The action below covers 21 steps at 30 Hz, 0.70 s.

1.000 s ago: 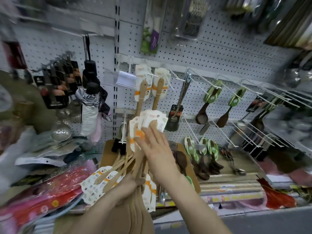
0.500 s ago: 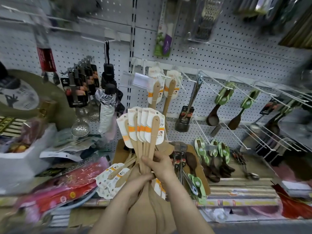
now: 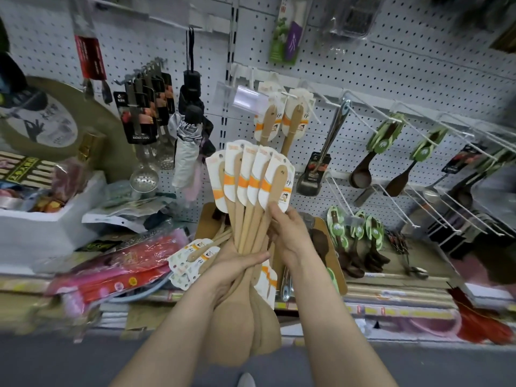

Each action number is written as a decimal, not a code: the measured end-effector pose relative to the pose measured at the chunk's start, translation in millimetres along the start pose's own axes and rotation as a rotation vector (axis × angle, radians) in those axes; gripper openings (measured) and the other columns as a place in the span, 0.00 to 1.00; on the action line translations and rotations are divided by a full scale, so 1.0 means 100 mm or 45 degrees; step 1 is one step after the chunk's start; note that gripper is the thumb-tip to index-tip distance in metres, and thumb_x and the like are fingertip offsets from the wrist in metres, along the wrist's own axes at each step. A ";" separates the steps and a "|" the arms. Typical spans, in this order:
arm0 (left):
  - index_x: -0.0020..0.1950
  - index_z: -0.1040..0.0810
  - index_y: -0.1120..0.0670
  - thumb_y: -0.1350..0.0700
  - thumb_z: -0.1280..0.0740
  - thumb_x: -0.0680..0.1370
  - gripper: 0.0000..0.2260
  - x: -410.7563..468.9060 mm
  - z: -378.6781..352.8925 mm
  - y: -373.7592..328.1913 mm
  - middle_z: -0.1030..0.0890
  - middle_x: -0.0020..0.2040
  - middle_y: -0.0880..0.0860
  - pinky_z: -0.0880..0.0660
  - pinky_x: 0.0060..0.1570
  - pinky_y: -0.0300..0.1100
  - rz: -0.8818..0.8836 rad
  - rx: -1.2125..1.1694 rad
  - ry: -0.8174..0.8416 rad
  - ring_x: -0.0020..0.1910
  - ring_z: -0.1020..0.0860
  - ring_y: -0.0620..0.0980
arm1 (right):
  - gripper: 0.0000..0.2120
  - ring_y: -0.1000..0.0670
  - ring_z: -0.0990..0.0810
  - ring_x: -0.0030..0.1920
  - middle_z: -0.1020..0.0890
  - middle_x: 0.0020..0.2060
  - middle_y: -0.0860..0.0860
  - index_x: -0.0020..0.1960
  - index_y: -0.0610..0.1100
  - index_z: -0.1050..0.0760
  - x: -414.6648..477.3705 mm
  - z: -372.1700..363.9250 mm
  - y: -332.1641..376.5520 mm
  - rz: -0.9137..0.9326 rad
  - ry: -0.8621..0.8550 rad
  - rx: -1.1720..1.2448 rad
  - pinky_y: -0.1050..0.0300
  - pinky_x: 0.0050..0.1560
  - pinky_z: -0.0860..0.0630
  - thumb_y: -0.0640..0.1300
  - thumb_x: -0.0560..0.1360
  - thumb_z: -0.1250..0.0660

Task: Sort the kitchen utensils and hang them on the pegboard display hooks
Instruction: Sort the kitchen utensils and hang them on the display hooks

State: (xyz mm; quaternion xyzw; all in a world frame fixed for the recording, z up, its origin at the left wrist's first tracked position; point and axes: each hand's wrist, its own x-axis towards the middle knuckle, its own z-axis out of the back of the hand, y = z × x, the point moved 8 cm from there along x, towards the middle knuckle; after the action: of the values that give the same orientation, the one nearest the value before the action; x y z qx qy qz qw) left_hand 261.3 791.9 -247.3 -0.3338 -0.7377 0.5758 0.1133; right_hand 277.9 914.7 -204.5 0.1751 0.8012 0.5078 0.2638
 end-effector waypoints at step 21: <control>0.57 0.22 0.51 0.53 0.31 0.76 0.11 -0.01 0.13 -0.04 0.15 0.44 0.52 0.21 0.40 0.42 -0.040 -0.105 -0.147 0.42 0.17 0.48 | 0.09 0.47 0.19 0.43 0.16 0.49 0.46 0.55 0.45 0.23 0.14 -0.12 0.22 -0.002 0.086 0.011 0.53 0.47 0.23 0.39 0.76 0.29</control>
State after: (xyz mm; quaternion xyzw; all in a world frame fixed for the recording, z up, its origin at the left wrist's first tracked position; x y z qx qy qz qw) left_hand 253.0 780.8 -247.7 -0.2929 -0.7711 0.5615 0.0656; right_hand 259.6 923.5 -183.8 0.1582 0.8121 0.5097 0.2362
